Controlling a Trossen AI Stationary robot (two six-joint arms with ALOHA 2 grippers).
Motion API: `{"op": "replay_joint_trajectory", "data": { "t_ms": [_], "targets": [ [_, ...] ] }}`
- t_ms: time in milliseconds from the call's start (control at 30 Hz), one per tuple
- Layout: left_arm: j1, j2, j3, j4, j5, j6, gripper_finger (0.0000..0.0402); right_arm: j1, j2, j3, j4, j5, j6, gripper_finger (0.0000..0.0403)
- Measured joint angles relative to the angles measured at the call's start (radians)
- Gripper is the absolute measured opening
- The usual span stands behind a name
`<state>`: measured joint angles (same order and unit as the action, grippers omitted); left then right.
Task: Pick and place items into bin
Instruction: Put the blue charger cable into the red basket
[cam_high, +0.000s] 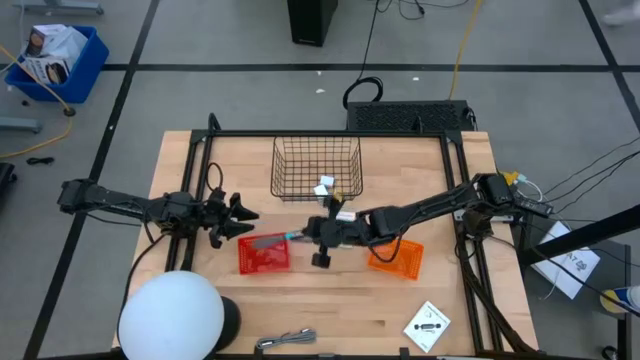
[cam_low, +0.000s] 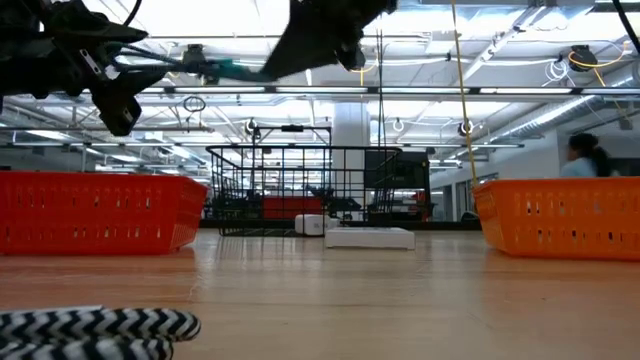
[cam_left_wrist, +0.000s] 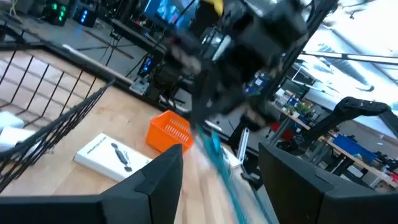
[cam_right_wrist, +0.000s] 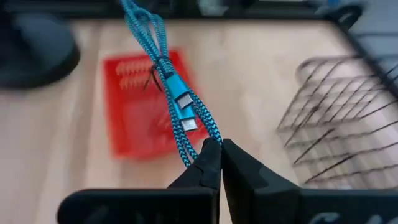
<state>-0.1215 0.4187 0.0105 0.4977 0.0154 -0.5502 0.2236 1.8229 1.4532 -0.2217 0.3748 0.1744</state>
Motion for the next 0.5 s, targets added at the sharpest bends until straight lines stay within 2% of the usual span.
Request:
{"op": "replay_joint_trajectory", "data": {
  "t_ms": [233, 500],
  "targets": [
    [0.0, -0.001, 0.0, 0.035, -0.021, 0.029, 0.0214, 0.015, 0.079, 0.001, 0.107, -0.084, 0.017, 0.0],
    [0.0, -0.001, 0.0, 0.031, -0.02, 0.024, 0.0214, -0.021, 0.135, 0.0, 0.149, -0.092, 0.016, 0.0]
  ]
}}
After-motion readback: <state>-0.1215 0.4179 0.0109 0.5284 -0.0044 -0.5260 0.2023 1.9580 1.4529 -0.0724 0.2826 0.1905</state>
